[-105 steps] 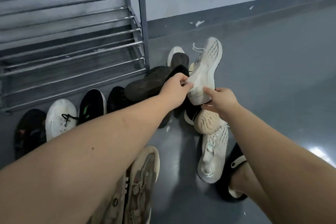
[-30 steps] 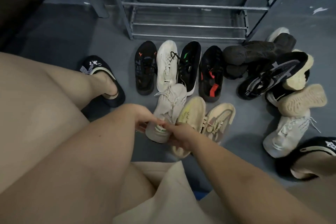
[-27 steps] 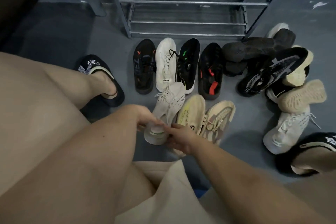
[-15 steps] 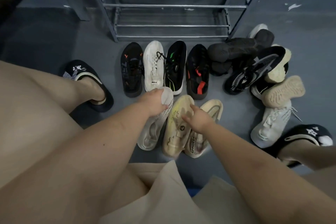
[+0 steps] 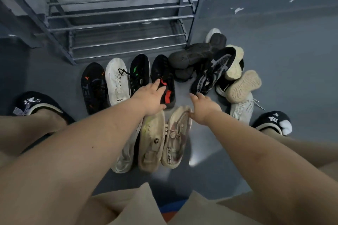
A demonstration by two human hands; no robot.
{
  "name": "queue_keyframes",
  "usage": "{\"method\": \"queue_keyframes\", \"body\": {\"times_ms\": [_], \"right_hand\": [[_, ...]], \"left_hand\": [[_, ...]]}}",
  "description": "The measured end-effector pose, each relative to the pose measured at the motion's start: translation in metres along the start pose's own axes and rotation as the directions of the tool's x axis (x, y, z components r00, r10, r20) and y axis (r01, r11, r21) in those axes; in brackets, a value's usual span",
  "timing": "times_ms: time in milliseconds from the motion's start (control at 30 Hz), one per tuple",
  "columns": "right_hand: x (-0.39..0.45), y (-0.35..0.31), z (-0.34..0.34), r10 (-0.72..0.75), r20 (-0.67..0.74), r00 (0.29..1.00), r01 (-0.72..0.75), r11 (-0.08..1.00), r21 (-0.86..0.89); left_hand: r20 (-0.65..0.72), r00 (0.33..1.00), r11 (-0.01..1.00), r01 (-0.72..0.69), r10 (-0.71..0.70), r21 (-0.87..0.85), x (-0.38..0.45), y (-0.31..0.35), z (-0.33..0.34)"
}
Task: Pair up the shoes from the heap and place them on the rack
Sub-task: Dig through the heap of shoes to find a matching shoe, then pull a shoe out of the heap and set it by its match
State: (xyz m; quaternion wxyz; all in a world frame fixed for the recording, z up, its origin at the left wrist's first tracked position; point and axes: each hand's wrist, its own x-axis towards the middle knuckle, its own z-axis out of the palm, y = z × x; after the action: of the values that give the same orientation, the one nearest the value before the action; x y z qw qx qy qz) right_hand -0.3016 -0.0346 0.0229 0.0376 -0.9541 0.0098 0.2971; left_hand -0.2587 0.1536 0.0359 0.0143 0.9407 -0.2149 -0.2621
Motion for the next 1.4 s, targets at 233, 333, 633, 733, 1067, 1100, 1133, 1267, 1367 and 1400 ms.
{"method": "queue_keyframes", "body": {"times_ms": [233,333,633,733,1067,1100,1133,1267,1367,1400], "right_hand": [[0.015,0.051,-0.015,0.081,-0.022,0.996,-0.082,0.996,-0.024],[0.025,0.068,-0.015,0.103,-0.039,0.994,-0.100,0.993,0.069],[0.070,0.102,0.014,0.277,0.050,0.959,-0.265,0.825,0.499],[0.087,0.107,0.025,0.310,0.088,0.947,-0.298,0.738,0.606],[0.151,0.126,0.048,0.408,0.218,0.886,-0.278,0.093,0.956],[0.156,0.127,0.051,0.404,0.232,0.885,-0.271,0.042,0.962],[0.160,0.126,0.054,0.394,0.240,0.887,-0.263,0.002,0.965],[0.168,0.120,0.056,0.347,0.273,0.897,-0.239,-0.140,0.961],[0.161,0.123,0.052,0.228,0.310,0.923,-0.248,-0.263,0.932],[0.157,0.125,0.050,0.167,0.328,0.930,-0.276,-0.270,0.922]], "left_hand": [[0.024,0.998,0.982,0.068,-0.065,-0.177,0.040,0.026,-0.015],[0.044,0.998,0.986,0.058,-0.052,-0.154,0.056,0.033,-0.013],[0.164,0.986,0.992,0.024,-0.004,-0.121,0.112,0.055,-0.001],[0.196,0.981,0.991,0.019,0.008,-0.135,0.134,0.061,0.003],[0.245,0.969,0.893,0.104,0.007,-0.437,0.215,0.077,0.022],[0.259,0.966,0.857,0.133,0.000,-0.498,0.222,0.078,0.024],[0.281,0.960,0.809,0.168,-0.004,-0.563,0.228,0.080,0.027],[0.316,0.947,0.669,0.269,-0.054,-0.693,0.245,0.085,0.038],[0.274,0.957,0.623,0.272,-0.095,-0.733,0.247,0.084,0.044],[0.262,0.959,0.600,0.273,-0.109,-0.752,0.244,0.082,0.044]]}}
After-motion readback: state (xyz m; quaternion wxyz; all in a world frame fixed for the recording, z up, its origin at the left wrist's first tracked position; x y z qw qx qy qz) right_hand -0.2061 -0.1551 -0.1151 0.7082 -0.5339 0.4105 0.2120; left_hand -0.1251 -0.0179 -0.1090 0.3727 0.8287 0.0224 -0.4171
